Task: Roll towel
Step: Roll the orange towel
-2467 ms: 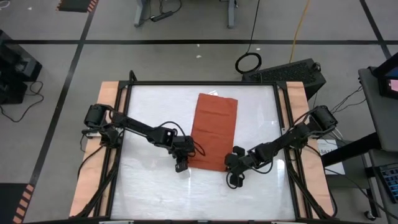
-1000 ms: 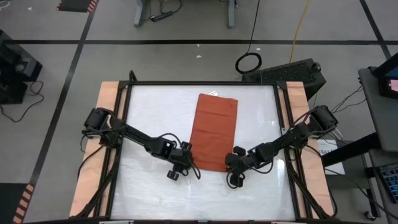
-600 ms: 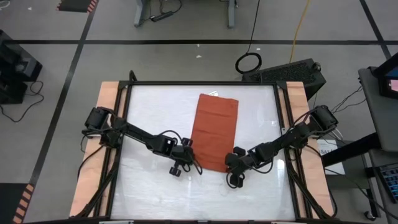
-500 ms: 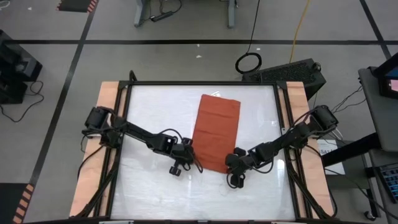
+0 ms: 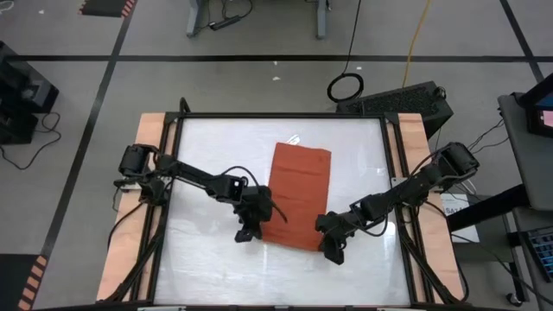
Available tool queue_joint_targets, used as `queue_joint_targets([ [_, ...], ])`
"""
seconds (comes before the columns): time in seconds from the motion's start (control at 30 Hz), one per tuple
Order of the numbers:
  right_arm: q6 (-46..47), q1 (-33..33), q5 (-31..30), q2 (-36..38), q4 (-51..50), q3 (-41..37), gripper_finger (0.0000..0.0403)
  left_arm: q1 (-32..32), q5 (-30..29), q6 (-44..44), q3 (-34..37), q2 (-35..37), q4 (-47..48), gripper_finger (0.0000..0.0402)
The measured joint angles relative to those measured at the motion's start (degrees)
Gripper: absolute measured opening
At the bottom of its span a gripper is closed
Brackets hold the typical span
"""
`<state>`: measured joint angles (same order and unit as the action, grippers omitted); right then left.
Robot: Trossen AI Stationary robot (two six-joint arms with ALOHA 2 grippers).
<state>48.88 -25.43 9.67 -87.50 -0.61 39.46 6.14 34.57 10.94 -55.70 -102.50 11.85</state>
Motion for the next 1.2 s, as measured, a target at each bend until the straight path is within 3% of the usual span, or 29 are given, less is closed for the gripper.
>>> queue_joint_targets([
  [0.2, 3.0, 0.0, 5.2, 0.0, 2.8, 0.0, 0.0002, -2.5, 8.2, 9.6, 0.0, 0.0, -5.6, 0.0002],
  [0.4, 2.7, 0.1, 5.8, 0.0, 4.0, 0.0, 0.001, -3.1, 8.7, 11.2, 0.0, -1.0, -5.7, 0.0001],
  [0.83, -2.0, -0.2, 5.1, 0.0, 5.5, 0.0, 0.013, -4.5, 6.7, 14.3, 0.0, -4.4, -7.2, 0.0001],
  [1.2, -9.4, -9.1, -12.2, 0.0, 5.6, 0.2, 0.0142, -6.8, 5.8, 14.3, 0.0, -4.4, -3.0, 0.0001],
])
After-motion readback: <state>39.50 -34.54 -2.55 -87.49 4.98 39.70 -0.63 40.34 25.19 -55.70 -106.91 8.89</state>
